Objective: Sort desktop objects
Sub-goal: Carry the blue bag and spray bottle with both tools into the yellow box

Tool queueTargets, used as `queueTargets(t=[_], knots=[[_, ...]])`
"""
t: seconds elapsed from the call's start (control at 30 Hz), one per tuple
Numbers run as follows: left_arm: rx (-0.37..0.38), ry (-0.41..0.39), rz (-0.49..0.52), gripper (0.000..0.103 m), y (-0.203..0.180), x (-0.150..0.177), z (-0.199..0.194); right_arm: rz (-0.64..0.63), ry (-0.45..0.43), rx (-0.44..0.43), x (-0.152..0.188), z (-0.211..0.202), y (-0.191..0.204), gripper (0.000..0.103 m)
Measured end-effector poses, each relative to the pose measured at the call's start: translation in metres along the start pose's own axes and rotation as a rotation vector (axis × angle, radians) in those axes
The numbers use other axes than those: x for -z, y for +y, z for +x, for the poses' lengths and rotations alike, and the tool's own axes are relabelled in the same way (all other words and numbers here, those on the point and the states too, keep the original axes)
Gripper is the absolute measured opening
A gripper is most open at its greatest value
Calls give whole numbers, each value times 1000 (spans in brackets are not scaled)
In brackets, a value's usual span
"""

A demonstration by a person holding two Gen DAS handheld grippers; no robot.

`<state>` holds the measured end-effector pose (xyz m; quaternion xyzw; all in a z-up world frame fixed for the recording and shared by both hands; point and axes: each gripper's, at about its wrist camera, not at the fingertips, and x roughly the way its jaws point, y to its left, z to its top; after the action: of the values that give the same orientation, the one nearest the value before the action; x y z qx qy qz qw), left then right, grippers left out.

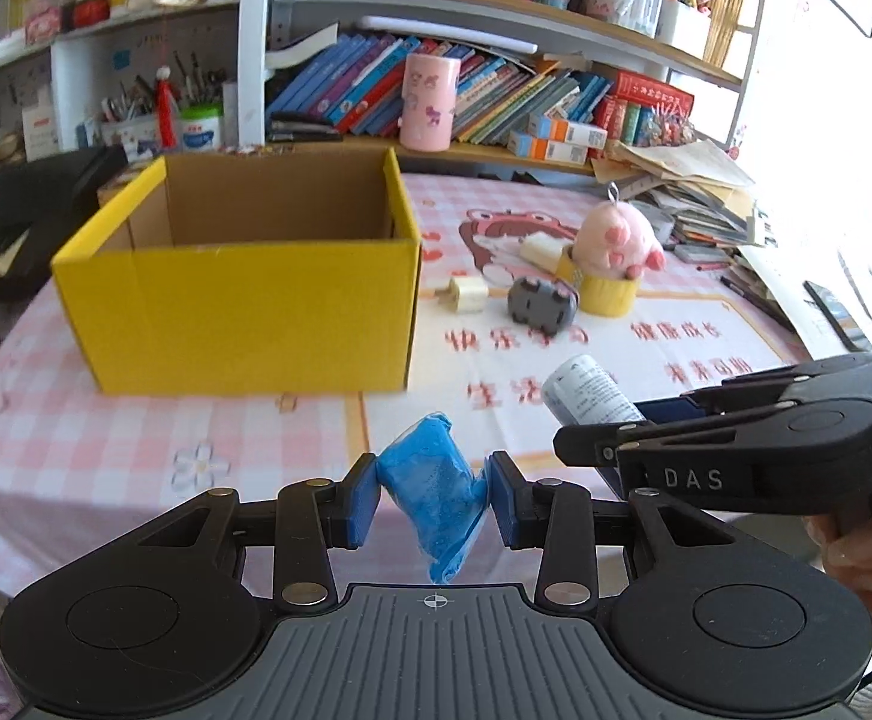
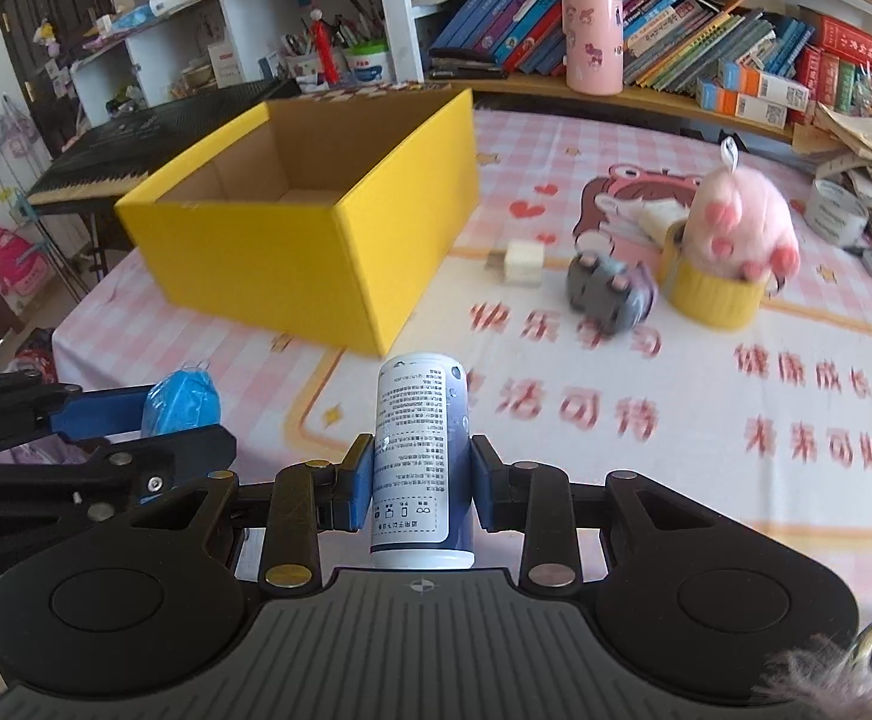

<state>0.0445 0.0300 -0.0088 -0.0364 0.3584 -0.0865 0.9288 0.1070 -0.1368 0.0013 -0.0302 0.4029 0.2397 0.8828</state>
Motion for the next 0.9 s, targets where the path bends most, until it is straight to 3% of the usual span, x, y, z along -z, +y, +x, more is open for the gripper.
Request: queueTargets(t=[0.27,0.9], knots=[[8,-29,-4,37,25,21,-30,26,4,45,26,-12,40,30],[-26,-69,-52,37,67,39,-58,-81,40,-7,27,-4,107,30]])
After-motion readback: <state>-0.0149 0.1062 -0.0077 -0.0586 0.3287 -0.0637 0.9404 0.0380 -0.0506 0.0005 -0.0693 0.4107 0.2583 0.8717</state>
